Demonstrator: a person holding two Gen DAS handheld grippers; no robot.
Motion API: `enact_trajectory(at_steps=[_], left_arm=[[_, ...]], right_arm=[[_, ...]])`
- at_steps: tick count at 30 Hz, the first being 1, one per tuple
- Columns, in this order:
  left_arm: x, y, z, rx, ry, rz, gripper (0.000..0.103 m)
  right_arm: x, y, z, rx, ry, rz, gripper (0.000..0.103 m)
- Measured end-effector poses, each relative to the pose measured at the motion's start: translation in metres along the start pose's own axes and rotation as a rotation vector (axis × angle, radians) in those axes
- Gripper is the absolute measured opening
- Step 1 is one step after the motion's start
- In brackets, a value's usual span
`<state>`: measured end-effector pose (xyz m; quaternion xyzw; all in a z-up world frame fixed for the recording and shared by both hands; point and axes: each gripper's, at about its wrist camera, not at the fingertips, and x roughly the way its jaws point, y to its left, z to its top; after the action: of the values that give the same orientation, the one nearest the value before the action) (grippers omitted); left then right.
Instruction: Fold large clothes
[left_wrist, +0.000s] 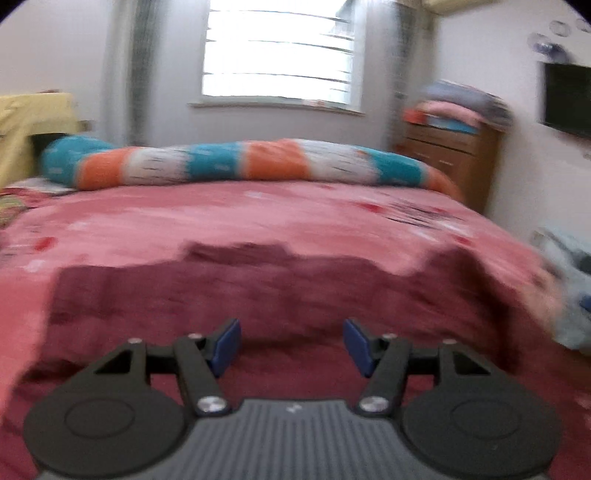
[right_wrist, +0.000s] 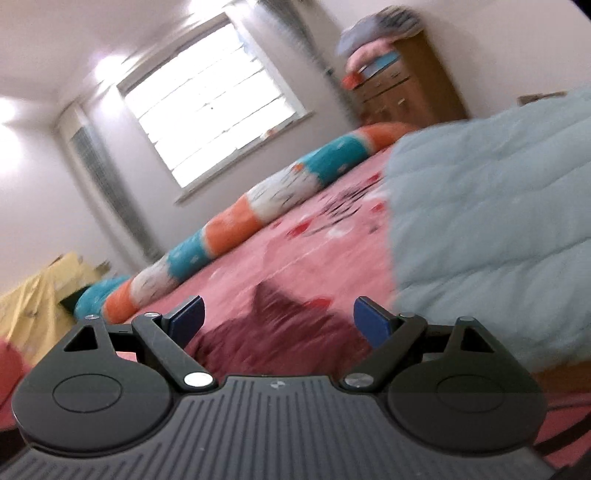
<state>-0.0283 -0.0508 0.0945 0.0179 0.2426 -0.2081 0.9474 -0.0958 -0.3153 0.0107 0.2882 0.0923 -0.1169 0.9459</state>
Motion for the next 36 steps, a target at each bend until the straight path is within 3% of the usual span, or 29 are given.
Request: enact_trajectory(at_steps=[6,15,21,28,30,34,36], left_arm=[[-0.004,-0.076,-0.03,0.042,0.086,-0.242,0.062],[0.003,-0.158,-0.067,0.098,0.173,-0.396,0.062],[0.019,-0.181,-0.082,0.098,0.255,-0.397,0.062],[0.033,-0.184,-0.09,0.033,0.331,-0.328,0.066],[0.032,-0.186,-0.092,0.024,0.332,-0.312,0.068],[0.026,-0.19,-0.099,-0.004,0.331,-0.305,0.083],[0.024,-0.196,-0.103,0.014,0.32,-0.293,0.083]], right_arm=[[-0.022,-0.036,0.014,0.062,-0.096,-0.073,0.103],[-0.033,-0.045,0.015,0.061,-0.136,-0.09,0.103],[-0.036,-0.047,0.012,0.071,-0.148,-0.088,0.103],[-0.033,-0.042,0.014,0.095,-0.127,-0.047,0.103],[-0.029,-0.037,0.013,0.075,-0.094,-0.022,0.103],[-0.013,-0.02,0.005,-0.001,0.03,0.048,0.103],[-0.006,-0.013,0.001,-0.028,0.086,0.073,0.103]])
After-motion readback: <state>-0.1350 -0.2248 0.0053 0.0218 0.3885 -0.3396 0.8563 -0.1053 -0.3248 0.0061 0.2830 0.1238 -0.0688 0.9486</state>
